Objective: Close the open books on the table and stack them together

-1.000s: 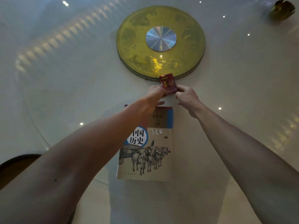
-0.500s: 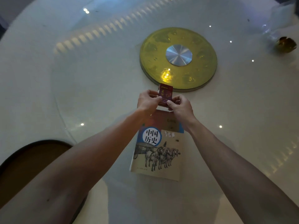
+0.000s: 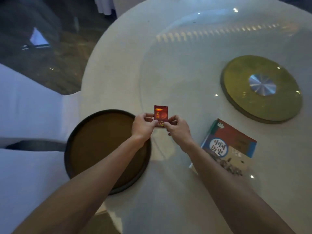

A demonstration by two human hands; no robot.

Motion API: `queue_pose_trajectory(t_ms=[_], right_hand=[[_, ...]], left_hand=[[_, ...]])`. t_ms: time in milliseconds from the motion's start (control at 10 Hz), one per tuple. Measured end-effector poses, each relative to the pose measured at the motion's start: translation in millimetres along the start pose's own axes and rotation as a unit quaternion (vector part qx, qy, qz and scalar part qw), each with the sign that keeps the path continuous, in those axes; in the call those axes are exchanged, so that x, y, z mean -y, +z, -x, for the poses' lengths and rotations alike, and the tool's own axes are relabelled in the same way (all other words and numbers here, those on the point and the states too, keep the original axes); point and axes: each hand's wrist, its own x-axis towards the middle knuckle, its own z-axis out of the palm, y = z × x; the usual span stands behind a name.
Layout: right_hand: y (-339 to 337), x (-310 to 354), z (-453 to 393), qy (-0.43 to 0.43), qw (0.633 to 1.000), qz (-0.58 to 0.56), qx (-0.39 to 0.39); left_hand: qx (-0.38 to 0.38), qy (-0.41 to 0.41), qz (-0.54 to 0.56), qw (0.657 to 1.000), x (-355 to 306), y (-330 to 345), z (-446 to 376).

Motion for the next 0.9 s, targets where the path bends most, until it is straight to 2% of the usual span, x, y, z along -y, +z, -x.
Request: queue_pose_trajectory(t_ms=[200,400,800,900], right_hand=[[92.6,4.7,20.9,0.017,0.997,0.055,0.060],[145.6,-10.7,41.7,0.057,0.985,0.120,0.112],[155.5,-19.4,48.6,0.089,0.972,0.127,0.179],[152.8,-15.0,49.8,0.071,0.972,0.155,0.160]], left_hand=[[-0.068,-0.028,-0.033,0.997,56.0,-78.2,17.8],[-0.062,-0.074,-0.076,0.992,112.5,-114.1,30.2],[-0.025,-0.087,-0.127,0.988,134.7,-120.5,27.0],[-0.035,-0.086,-0.142,0.985,129.1,-120.7,26.1]])
